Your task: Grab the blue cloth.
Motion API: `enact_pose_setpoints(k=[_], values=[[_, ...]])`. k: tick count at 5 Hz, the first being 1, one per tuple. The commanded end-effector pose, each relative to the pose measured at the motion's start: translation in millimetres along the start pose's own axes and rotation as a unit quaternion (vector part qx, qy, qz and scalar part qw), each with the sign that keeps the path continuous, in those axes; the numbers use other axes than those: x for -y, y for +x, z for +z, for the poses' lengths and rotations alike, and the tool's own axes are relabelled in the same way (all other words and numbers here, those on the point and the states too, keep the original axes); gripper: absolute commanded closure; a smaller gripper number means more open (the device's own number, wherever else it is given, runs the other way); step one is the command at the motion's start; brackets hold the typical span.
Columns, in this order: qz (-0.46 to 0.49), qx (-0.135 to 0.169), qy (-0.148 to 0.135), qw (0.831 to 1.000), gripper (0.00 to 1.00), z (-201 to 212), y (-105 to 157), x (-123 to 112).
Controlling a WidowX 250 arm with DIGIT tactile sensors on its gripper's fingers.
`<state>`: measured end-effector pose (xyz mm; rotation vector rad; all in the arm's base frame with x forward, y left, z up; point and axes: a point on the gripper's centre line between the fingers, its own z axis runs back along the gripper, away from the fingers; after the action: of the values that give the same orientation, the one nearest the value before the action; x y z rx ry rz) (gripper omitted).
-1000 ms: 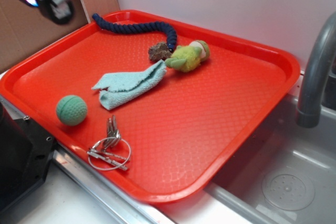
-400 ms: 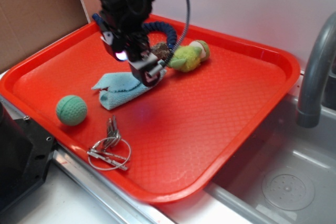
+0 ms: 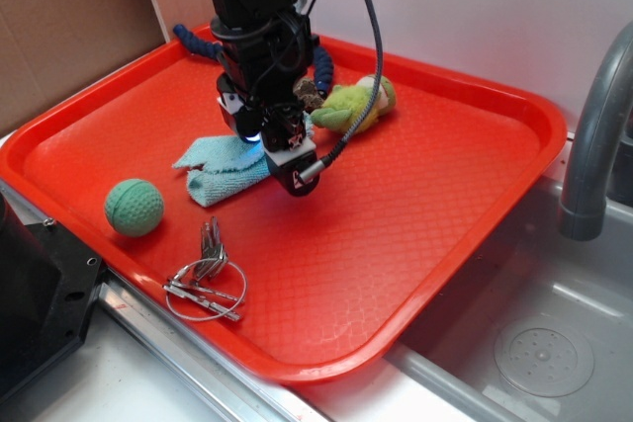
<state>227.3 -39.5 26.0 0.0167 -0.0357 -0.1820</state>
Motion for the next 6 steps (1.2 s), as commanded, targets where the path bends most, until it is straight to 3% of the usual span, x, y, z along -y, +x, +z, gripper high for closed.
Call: enact_pose_setpoints(k=[1,2,5,6], values=[[0.016,0.000,-0.008,1.000,0.00,-8,-5,-15],[0.031,0.007,-0.006,0.999,1.00,-7,-9,-18],[0.020,0.024,-0.008,0.999,1.00,21,-17,-23],[0.046,0.022,-0.022,0.998,1.00,61,-26,-34]])
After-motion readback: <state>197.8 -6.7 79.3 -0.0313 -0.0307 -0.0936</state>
